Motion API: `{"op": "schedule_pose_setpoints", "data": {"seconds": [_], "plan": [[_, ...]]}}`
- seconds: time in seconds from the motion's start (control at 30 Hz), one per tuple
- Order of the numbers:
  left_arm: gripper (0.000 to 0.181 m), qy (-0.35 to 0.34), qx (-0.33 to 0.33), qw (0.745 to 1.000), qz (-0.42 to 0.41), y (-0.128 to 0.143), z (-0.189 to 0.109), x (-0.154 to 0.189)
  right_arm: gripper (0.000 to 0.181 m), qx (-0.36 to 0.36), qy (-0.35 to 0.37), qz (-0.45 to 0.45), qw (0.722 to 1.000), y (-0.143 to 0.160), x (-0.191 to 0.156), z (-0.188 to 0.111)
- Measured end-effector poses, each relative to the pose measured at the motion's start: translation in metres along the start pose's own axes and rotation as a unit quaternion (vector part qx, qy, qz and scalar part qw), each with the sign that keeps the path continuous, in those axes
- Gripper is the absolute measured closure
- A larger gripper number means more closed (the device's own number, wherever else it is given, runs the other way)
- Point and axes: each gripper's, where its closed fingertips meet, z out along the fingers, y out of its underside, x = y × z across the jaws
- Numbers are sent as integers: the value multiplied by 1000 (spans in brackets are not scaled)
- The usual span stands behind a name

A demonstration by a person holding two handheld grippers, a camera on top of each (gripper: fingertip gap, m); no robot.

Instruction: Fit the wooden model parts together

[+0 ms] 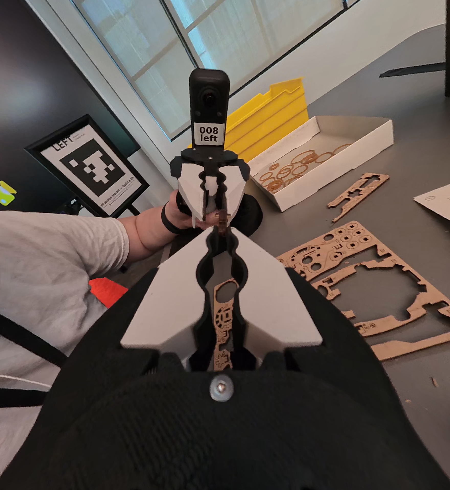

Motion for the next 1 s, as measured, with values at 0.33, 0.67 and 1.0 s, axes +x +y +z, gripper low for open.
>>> {"op": "schedule_pose_setpoints", "data": {"seconds": [0.33,0.67,1.0], "plan": [[172,-8,-3,1000,-2,1,-1,-4,178,22,-3,31,999,-7,6,-6],[175,-4,-3,1000,-6,1,-1,-4,178,22,-3,34,999,-7,5,-6],[176,-4,-4,1000,-2,1,-1,-3,178,22,-2,37,999,-8,5,-7]]}}
